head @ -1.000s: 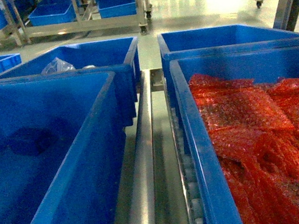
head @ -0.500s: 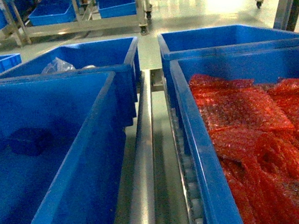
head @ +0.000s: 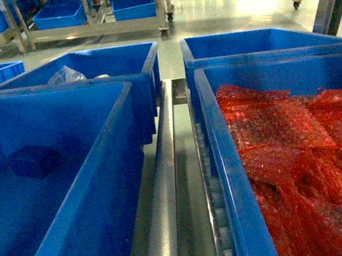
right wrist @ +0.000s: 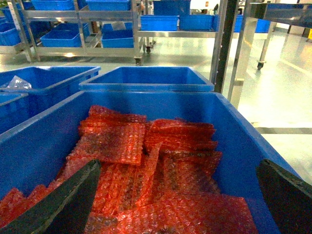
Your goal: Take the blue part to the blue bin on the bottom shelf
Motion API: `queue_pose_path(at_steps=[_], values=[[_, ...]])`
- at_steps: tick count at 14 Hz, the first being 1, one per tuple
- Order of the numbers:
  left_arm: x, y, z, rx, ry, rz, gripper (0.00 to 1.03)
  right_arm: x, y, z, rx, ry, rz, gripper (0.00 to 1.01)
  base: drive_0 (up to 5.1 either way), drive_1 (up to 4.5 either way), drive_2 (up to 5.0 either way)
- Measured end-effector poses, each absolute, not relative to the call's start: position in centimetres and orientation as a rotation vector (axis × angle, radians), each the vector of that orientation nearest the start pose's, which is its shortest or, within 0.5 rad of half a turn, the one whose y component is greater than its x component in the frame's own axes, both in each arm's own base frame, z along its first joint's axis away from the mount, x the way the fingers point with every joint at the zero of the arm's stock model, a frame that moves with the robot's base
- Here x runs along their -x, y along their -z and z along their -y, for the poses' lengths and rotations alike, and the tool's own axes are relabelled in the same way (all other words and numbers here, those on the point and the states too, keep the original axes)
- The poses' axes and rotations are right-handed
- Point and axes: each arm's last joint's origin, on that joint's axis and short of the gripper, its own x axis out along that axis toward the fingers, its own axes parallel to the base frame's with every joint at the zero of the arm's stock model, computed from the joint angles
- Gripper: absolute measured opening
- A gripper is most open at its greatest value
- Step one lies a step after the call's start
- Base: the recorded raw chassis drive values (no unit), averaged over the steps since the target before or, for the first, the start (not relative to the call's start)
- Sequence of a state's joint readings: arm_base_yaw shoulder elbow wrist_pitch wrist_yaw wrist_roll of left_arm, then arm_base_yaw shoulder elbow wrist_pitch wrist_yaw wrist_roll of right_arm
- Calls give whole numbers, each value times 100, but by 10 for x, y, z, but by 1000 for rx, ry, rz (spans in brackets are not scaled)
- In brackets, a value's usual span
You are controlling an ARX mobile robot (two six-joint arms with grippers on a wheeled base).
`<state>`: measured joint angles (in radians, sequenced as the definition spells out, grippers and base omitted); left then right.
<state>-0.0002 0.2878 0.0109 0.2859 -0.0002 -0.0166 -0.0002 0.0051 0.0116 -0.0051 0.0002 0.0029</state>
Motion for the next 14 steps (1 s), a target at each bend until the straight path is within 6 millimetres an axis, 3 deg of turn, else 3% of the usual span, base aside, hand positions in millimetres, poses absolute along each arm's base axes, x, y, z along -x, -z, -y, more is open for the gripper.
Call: queue_pose_path(at_steps=[7, 9, 11, 12, 14], values=[[-112, -170, 0, 17, 0, 10, 2, -97, -167, 0, -3, 0, 2, 98, 0, 0, 0], [-98, -168, 0, 15, 2, 18, 2, -97, -167, 0, -3, 0, 1, 98, 0, 0, 0], [-98, -166, 0, 14, 0, -6, 2, -97, -167, 0, -3, 1, 4, 98, 0, 0, 0], [-98, -167, 0, 15, 0, 1, 4, -97, -167, 0, -3, 0, 1, 98, 0, 0, 0], [-98, -166, 0, 14, 0, -1, 29, -97, -167, 0, -3, 0, 1, 98, 0, 0, 0]])
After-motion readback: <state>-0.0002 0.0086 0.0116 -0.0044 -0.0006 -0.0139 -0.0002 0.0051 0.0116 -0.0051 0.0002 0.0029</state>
